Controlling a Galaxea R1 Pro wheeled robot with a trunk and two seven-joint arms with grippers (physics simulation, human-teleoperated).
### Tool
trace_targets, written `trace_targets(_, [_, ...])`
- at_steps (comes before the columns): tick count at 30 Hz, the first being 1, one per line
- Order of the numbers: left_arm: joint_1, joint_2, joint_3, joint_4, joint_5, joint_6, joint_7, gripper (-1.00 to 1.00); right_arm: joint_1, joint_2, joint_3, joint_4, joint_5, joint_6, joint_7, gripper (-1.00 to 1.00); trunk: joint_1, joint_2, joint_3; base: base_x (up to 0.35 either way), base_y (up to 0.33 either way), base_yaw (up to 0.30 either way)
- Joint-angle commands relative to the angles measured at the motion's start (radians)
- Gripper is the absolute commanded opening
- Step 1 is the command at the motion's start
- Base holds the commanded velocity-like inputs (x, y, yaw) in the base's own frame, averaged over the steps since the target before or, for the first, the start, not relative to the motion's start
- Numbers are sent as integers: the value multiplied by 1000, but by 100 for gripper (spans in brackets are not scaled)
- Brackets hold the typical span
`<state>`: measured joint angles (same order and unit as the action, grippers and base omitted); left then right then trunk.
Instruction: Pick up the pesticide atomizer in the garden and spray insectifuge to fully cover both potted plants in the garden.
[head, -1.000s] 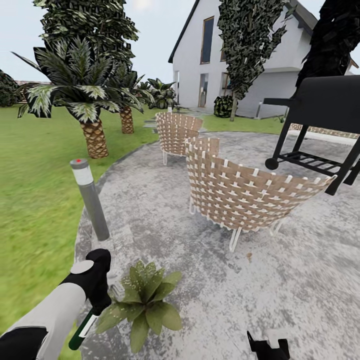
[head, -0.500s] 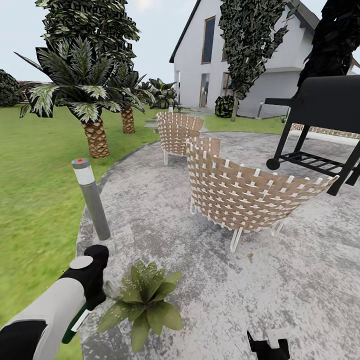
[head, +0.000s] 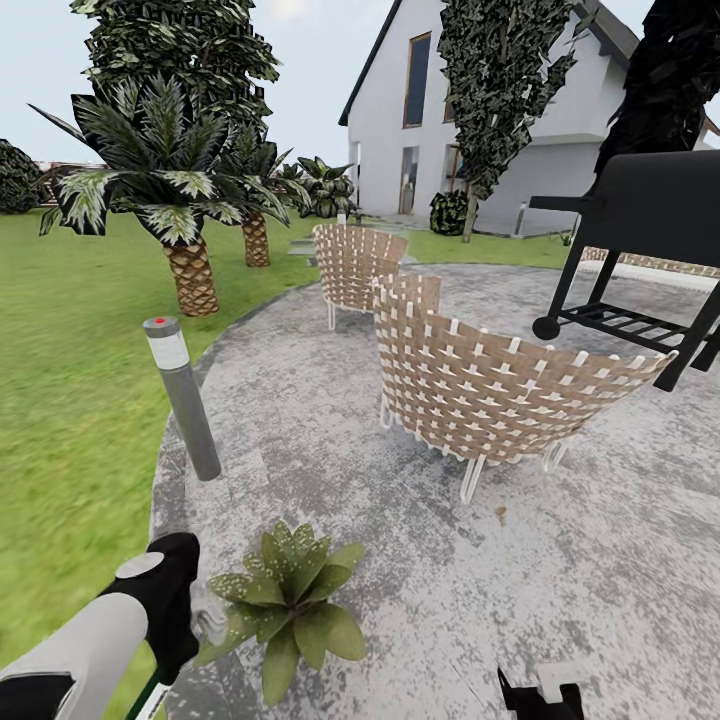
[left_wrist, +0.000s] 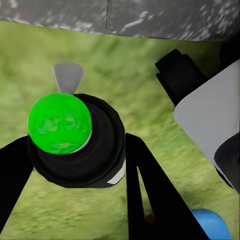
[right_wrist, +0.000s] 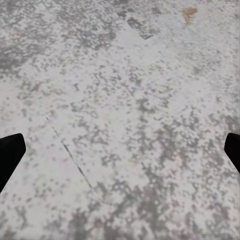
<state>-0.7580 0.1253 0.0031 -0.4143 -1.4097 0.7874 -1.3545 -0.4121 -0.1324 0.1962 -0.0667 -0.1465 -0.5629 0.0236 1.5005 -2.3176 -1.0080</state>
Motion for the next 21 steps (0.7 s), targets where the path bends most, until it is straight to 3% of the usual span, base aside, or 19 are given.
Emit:
trace_targets(1, [15,0,5,-1,27,10,50,-100,-1,-1,8,1,-11,-3,2,100,0,0,-1,0,0,0])
trace_targets(3, [26,1,10,-1,79,9,115,-100,-1,0,8,1,-11,-3,2,100,0,0,-1,0,0,0])
trace_targets(6, [28,1,16,-14,115,9,137,-100,-1,0,8,1,-11,-3,2,100,0,0,-1,0,0,0])
trace_targets(14, [26,3,21,-65,120,14,141,-100,-1,2,8,-1,-11,-3,4,100,0,0,-1,0,0,0])
trace_targets(17, [28,23,21,-59,120,13,143,-100,-1,3,8,-1,-11,-3,3,100,0,0,-1,0,0,21])
trace_targets(21, [44,30,21,-57,121,12,143,-100,-1,3,8,-1,-11,-3,3,100,0,0,-1,0,0,210])
